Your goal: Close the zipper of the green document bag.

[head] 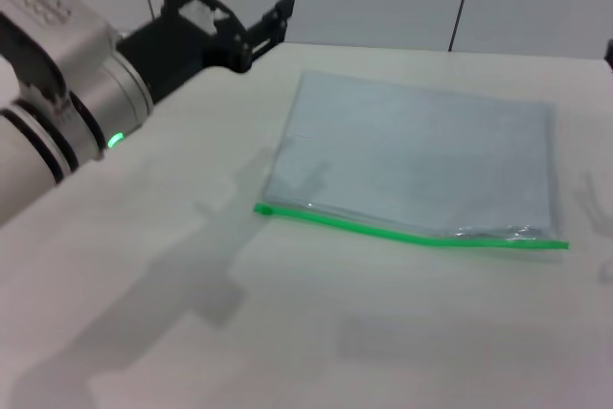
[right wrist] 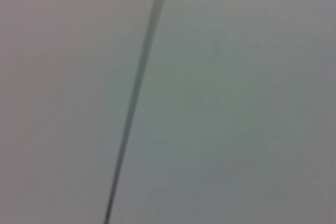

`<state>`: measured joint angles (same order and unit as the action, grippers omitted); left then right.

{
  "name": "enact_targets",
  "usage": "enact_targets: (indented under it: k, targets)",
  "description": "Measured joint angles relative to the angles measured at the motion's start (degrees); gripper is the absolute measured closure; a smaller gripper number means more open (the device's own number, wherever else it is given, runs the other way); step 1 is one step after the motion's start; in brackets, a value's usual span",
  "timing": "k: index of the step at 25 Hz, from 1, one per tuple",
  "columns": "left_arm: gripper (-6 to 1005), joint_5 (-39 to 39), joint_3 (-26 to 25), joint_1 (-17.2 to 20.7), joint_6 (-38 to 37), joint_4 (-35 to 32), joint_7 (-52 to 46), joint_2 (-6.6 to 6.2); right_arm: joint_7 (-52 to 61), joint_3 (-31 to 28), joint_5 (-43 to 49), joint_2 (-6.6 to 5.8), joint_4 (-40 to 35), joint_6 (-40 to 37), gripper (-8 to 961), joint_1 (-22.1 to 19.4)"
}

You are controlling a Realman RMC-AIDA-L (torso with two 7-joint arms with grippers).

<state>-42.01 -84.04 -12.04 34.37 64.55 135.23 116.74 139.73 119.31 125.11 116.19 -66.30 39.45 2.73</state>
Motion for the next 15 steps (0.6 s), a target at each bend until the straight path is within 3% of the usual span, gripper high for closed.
enact_targets:
  k: [3,4,8,15]
  targets:
    - [318,5.8,2.2,-0.6,0.2,-3.3,4.9,0.04,6.9,2.9,0.1,-0.03,7.8,6.6,73,3.1]
    - [318,10.1,3.7,-1.4,0.3,-5.8,7.6,0.15,9.2,4.1,-0.4,0.14,13.1,8.3,73,5.8]
    - [320,16.0,5.7,-2.8,0.3,-9.0,10.6,0.22,12.9,7.2,-3.2,0.46,20.3,11.2,75,10.1]
    - [324,18.6,6.9,-5.6,0.7,-12.9,12.4,0.18,17.8,15.4,-11.4,0.43,29.2,16.7,76,16.7]
